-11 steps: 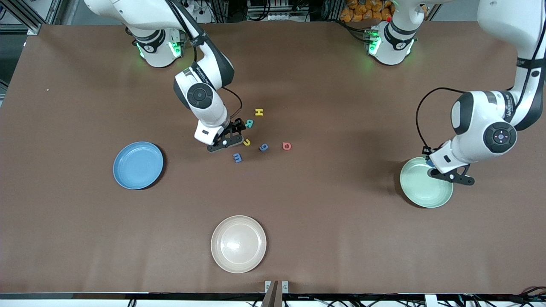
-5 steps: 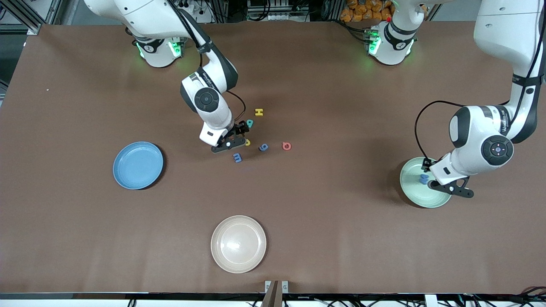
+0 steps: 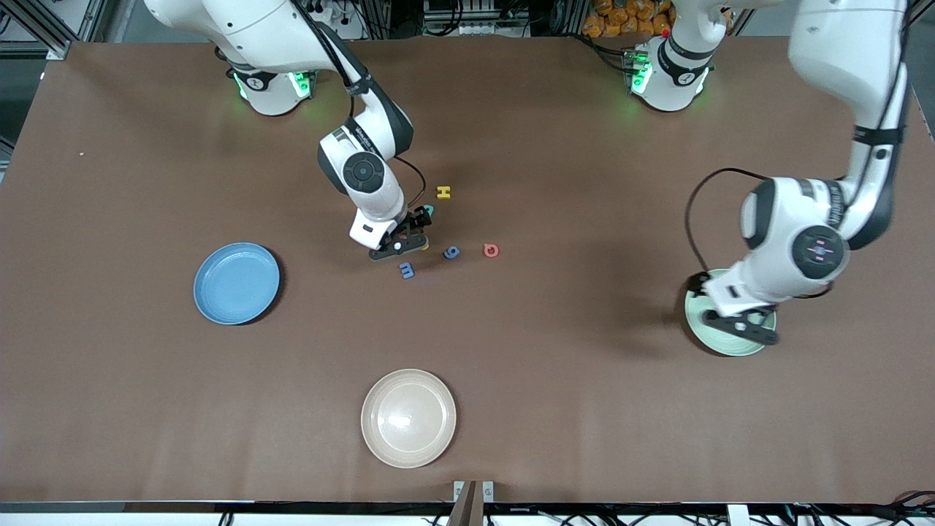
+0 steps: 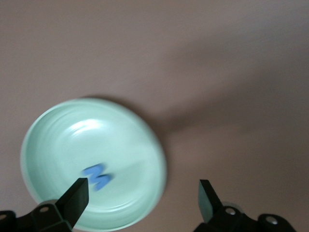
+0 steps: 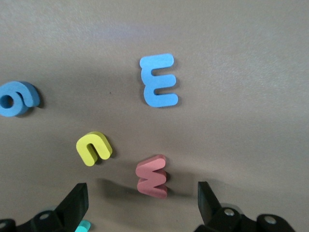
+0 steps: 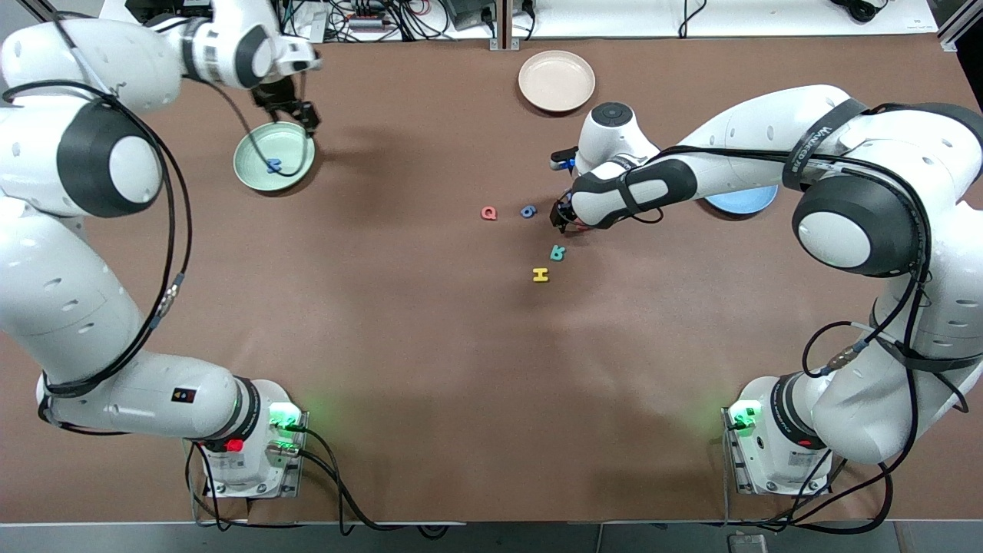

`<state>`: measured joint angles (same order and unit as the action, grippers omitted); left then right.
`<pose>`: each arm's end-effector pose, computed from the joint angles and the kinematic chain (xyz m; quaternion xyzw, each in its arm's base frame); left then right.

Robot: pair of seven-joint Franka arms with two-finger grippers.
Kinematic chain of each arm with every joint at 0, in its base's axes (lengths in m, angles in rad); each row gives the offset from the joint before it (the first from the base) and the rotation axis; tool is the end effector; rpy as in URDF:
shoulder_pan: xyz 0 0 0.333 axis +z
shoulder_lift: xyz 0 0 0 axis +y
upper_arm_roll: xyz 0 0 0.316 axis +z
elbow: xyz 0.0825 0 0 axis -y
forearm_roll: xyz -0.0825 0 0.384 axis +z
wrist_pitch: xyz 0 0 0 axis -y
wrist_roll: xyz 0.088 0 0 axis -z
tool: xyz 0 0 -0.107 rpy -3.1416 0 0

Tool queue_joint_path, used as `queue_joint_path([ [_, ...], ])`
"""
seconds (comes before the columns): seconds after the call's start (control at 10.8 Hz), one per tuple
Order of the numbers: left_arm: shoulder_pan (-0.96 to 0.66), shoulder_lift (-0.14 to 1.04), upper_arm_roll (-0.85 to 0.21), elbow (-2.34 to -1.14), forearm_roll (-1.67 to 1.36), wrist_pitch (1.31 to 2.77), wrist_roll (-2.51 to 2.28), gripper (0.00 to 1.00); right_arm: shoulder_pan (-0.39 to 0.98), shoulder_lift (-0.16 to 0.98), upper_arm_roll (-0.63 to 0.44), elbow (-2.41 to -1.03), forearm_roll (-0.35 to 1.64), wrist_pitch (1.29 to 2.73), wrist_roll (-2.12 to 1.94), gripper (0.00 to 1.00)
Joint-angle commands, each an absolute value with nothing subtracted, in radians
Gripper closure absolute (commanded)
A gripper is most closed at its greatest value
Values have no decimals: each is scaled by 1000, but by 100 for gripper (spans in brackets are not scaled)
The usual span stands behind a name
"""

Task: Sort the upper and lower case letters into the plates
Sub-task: 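Carry the blue W to the green plate and open the left gripper, then grasp the red w with the right gripper while the left gripper grasps the pink Q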

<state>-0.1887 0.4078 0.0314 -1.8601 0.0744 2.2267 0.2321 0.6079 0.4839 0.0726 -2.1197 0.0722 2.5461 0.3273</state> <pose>0.6244 -0.0979 0.2968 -0.9753 0.2172 0.0219 0.0345 0.4429 0.3581 0.1756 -0.9888 -0.1418 0.0426 0.0181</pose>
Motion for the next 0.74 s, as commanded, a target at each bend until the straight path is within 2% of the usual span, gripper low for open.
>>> queue_joint_path([
  [0.0,-316,367,46,-1867,38,2203,171,0,624,489,63,-2128,61,2562,353,0],
  [0.37,-520,402,40,-1859,18,2262,152,0,623,503,61,-2128,55,2582,353,0],
  [0.46,-559,429,40,-1835,-6,2273,121,0,623,505,61,-2128,55,2583,353,5],
  [0.65,-671,494,51,-1798,-89,2276,-53,2,623,505,61,-2128,52,2585,350,27],
])
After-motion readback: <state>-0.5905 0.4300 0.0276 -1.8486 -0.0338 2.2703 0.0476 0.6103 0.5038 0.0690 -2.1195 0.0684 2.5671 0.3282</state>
